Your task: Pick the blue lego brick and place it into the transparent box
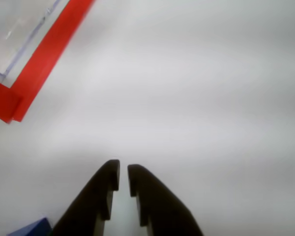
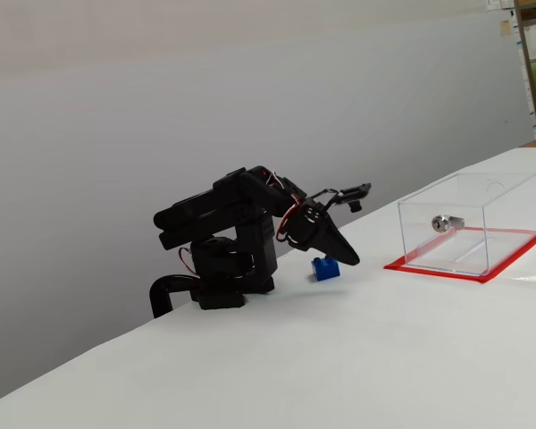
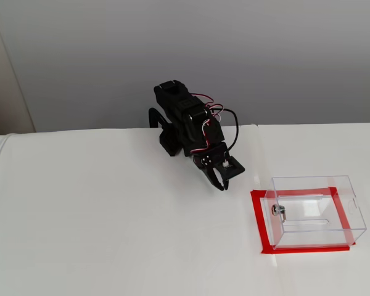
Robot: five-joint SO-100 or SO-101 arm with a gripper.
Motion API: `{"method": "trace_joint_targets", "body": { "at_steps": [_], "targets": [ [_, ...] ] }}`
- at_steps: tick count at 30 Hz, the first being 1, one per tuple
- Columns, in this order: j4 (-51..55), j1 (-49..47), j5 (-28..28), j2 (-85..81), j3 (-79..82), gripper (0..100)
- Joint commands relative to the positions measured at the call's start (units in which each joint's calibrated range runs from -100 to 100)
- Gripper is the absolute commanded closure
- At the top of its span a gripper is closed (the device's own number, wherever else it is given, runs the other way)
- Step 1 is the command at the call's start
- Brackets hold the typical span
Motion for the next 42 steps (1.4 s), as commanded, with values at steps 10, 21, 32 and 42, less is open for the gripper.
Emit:
{"method": "trace_joint_targets", "body": {
  "at_steps": [10, 21, 32, 42],
  "targets": [
    [4.42, -5.22, -0.26, -0.25, -8.16, 98],
    [4.51, -13.21, -0.36, 4.08, -15.03, 98],
    [11.90, -20.23, -0.42, 25.37, -31.76, 98],
    [21.22, -23.48, -6.16, 40.31, -44.51, 98]
  ]
}}
